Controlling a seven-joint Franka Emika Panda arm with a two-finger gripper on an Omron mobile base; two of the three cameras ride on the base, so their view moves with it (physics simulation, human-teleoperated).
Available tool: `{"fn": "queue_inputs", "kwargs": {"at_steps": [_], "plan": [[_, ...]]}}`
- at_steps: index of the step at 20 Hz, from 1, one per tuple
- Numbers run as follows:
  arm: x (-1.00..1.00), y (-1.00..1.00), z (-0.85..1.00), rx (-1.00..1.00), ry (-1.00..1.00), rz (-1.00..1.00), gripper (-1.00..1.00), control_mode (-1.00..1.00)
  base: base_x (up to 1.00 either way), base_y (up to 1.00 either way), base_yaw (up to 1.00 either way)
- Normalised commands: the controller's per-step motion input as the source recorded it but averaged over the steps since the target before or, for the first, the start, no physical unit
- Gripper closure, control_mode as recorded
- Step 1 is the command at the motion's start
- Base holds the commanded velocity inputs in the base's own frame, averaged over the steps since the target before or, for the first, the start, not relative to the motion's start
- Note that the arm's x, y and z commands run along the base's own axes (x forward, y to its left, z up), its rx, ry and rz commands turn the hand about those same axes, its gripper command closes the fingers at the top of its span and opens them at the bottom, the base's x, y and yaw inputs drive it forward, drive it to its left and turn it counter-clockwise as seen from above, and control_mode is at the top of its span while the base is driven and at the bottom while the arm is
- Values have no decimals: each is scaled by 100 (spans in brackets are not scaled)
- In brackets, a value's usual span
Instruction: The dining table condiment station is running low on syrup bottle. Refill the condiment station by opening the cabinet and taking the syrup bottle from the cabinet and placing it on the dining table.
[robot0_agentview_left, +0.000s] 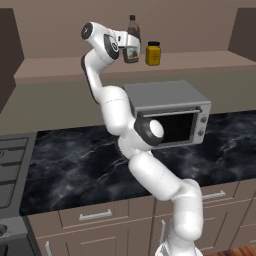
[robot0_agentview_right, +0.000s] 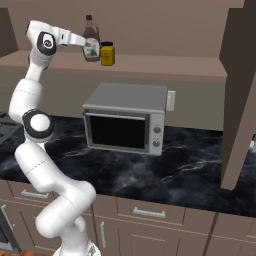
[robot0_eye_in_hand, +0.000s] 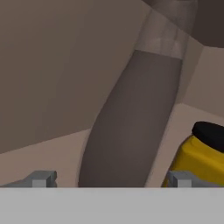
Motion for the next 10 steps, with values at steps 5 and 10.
{"fn": "queue_inputs", "kwargs": {"at_steps": [5, 10], "plan": [[3, 0, 0, 0, 5, 0, 100, -100, 0, 0, 0], [0, 0, 0, 0, 0, 0, 100, -100, 0, 0, 0]]}}
